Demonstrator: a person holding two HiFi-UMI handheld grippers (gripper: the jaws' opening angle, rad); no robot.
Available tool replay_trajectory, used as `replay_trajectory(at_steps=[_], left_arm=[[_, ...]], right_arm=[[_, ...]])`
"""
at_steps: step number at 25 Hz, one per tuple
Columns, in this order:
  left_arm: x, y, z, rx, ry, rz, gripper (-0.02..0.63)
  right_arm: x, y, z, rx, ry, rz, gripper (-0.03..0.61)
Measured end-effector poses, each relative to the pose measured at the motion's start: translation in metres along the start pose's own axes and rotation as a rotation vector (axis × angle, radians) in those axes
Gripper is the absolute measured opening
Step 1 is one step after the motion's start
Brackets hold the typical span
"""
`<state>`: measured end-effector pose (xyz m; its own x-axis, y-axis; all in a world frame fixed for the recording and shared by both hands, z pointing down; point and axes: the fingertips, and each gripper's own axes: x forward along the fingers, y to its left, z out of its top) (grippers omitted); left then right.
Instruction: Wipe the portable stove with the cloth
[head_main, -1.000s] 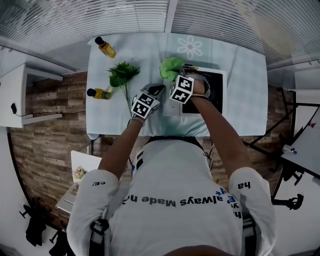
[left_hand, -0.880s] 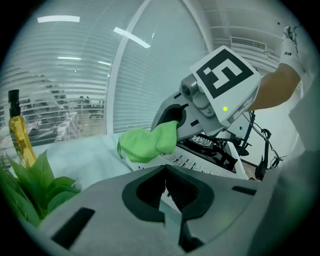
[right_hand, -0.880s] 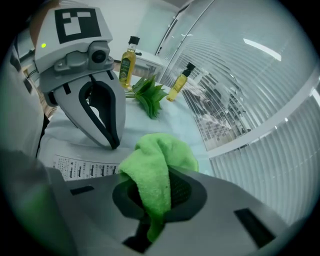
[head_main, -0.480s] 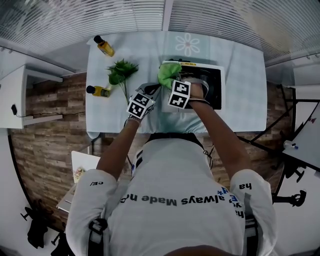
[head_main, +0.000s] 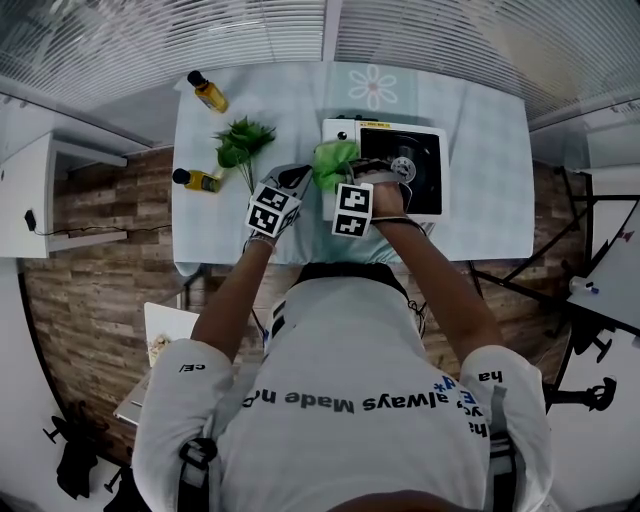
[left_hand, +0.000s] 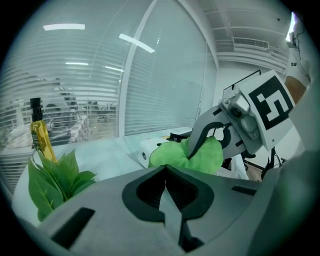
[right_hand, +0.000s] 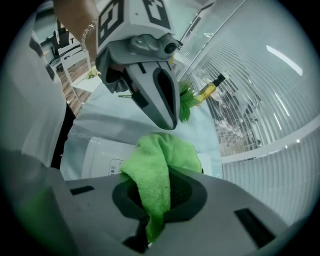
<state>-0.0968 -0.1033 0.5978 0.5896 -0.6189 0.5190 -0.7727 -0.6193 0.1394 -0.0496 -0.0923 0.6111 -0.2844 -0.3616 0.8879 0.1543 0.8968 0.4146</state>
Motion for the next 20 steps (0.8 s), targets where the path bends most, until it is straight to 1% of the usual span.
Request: replay_trajectory(at_steps=[5, 12, 16, 20], left_arm=[[0.002, -0.003, 0.002, 0.009, -0.003, -0.004, 0.012], [0.009, -0.007, 0.009, 0.03, -0.002, -0.022, 0.012], [0.013, -0.009, 0.011, 0.047, 0.005, -0.031, 0.012], [0.019, -0.015, 0.011, 0.089, 0.016, -0.053, 0.012]], right_arm=[[-0.007, 0.022, 0.006, -0.053, 0.016, 0.003, 0.023], [-0.019, 0.045, 0.014, -0.042, -0.005, 0.024, 0.023], [-0.024, 0.061, 0.018, -0.008, -0.029, 0.049, 0.023], [-0.032, 0.073, 0.02, 0.056, -0.075, 0.086, 0.023]])
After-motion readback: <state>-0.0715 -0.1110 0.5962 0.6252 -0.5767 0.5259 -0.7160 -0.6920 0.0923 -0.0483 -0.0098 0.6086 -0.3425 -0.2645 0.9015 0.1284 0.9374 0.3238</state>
